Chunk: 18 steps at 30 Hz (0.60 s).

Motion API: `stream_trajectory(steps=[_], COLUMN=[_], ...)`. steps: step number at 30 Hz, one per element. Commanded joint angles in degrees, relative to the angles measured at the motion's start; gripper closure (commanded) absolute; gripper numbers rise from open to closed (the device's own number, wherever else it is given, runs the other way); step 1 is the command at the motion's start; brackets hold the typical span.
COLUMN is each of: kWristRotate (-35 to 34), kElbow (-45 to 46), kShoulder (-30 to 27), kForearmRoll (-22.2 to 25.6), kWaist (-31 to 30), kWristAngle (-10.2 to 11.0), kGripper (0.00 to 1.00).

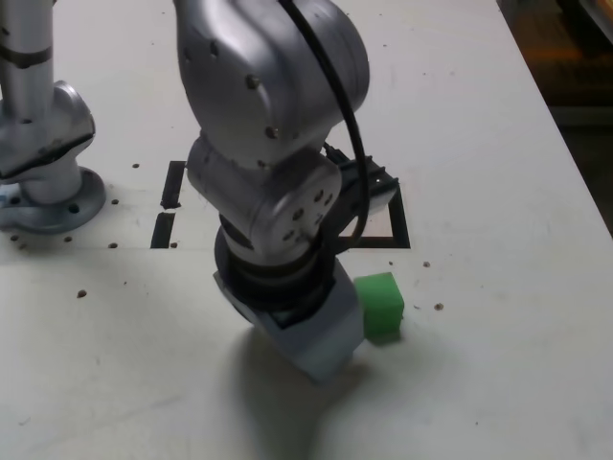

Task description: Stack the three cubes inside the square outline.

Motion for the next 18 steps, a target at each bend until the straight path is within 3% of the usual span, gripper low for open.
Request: stream_trajectory(steps=[1, 13, 18], kWristRotate=[-0.1, -0.2, -1.2], kElbow=[-0.5, -1.6, -3.5], kShoulder=[0.3, 1.1, 0.0], kForearmRoll=[0.6, 2.4, 8.3], kWaist=[0.1, 0.1, 0.2], kWristAngle=[0.4, 0.7, 0.5], kGripper=[0.59, 0.74, 0.74])
